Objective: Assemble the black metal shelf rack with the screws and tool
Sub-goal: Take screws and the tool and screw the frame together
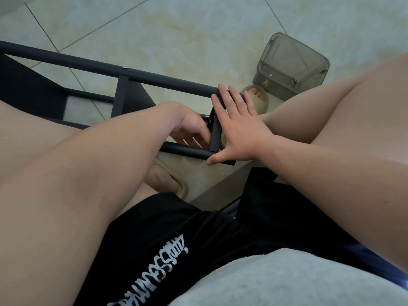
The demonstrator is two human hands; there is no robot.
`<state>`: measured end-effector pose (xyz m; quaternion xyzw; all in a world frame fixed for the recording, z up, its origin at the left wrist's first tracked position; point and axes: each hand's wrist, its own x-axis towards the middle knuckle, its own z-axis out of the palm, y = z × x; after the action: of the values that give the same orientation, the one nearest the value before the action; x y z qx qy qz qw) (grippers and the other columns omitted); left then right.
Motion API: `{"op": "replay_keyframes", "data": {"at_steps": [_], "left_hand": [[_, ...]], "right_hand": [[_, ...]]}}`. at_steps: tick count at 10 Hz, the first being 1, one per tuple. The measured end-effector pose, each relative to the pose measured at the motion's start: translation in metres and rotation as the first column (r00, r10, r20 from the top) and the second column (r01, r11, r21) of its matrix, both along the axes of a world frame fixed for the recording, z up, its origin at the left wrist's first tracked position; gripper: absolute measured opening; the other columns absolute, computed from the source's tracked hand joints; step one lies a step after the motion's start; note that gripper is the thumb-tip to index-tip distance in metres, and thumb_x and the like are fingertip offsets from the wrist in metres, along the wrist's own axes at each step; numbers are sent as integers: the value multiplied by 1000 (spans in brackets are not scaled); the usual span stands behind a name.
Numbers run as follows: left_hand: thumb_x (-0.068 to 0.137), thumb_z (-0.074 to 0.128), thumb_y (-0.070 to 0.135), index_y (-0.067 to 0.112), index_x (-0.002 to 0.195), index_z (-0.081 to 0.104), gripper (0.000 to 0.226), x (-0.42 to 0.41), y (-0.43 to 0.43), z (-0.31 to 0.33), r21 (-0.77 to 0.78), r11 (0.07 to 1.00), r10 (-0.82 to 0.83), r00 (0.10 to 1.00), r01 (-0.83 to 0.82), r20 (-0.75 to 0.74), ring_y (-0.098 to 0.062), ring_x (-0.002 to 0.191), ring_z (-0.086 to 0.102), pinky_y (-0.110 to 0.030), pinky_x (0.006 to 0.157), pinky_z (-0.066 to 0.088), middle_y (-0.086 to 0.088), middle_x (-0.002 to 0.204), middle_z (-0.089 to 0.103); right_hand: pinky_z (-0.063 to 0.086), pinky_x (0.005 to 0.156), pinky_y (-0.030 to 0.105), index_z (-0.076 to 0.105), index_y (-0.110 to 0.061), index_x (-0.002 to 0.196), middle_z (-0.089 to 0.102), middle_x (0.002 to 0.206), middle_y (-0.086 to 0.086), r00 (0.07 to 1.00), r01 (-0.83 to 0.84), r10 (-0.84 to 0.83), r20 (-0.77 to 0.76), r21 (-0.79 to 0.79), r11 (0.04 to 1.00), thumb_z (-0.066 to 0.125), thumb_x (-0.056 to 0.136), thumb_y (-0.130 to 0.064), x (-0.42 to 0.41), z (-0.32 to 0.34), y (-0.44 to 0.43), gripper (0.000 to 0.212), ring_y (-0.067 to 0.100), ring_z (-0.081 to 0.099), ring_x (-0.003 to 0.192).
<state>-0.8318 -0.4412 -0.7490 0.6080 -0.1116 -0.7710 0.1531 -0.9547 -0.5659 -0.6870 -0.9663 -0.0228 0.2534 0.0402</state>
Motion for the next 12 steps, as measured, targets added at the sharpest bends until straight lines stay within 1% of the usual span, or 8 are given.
{"op": "replay_keyframes", "data": {"at_steps": [2, 4, 5, 6, 7, 8, 11, 12], "left_hand": [[87, 68, 9, 16, 90, 73, 9, -3, -2, 0, -20, 1000, -1, 1000, 1, 15, -13, 75, 59, -28, 75, 46, 1, 81, 69], [89, 63, 4, 16, 101, 69, 19, -2, -2, 0, -20, 999, 46, 998, -47, -40, -12, 79, 60, -25, 76, 47, 1, 91, 67], [91, 64, 13, 11, 118, 69, 28, -2, 1, -1, 0, 1000, 22, 999, -22, -35, -17, 94, 62, -33, 90, 48, -1, 105, 68], [91, 65, 16, 12, 115, 71, 25, -4, 3, -2, -2, 1000, 28, 1000, -28, -6, -18, 98, 63, -37, 100, 46, -1, 107, 70], [90, 67, 14, 16, 94, 73, 8, -5, 1, -3, -18, 1000, 18, 1000, -18, -6, -16, 87, 61, -33, 90, 46, 1, 90, 71], [88, 67, 10, 16, 84, 70, 8, -4, -1, -3, -19, 1000, 4, 1000, -4, 2, -13, 73, 56, -28, 76, 44, 3, 74, 66], [87, 64, 0, 20, 89, 70, 21, 1, -4, -1, -30, 999, 41, 999, -41, -16, -9, 70, 58, -25, 75, 46, 6, 81, 65], [88, 66, 8, 19, 97, 71, 15, 2, -3, -1, -20, 999, 36, 999, -36, 1, -9, 72, 58, -25, 76, 47, 7, 87, 68]], "right_hand": [[-8, 125, 54, -10, -7, 161, -23, 167, 16, 1000, 0, 0, 1, -1, 1000, 55, 56, -98, -1, 0, 0, 153, 35, -20, 154], [-8, 125, 54, -10, -8, 161, -23, 167, 16, 1000, 1, -1, -1, 1, 1000, 56, 56, -98, -1, 0, 0, 153, 34, -20, 154], [-8, 125, 54, -11, -8, 161, -23, 167, 16, 1000, 0, 0, -2, -2, 1000, 55, 56, -98, 0, 1, 0, 153, 34, -20, 154], [-8, 125, 54, -11, -8, 161, -23, 167, 16, 1000, -1, 1, 0, -3, 1000, 54, 56, -98, 0, 0, 0, 153, 34, -20, 154], [-8, 125, 54, -10, -7, 161, -22, 167, 16, 1000, -2, 2, 2, -2, 1000, 55, 56, -98, 0, 0, 0, 153, 35, -20, 154], [-8, 125, 54, -10, -7, 161, -22, 167, 17, 1000, -3, 3, 1, -2, 1000, 55, 56, -99, 0, 0, 1, 154, 35, -20, 154], [-8, 125, 53, -11, -8, 161, -23, 167, 16, 1000, 1, -1, 1, 6, 1000, 55, 56, -98, 0, 0, 0, 153, 35, -20, 154], [-8, 125, 53, -11, -7, 161, -23, 166, 17, 1000, -5, 5, 1, 2, 1000, 53, 56, -99, 0, 0, 0, 153, 35, -20, 154]]}}
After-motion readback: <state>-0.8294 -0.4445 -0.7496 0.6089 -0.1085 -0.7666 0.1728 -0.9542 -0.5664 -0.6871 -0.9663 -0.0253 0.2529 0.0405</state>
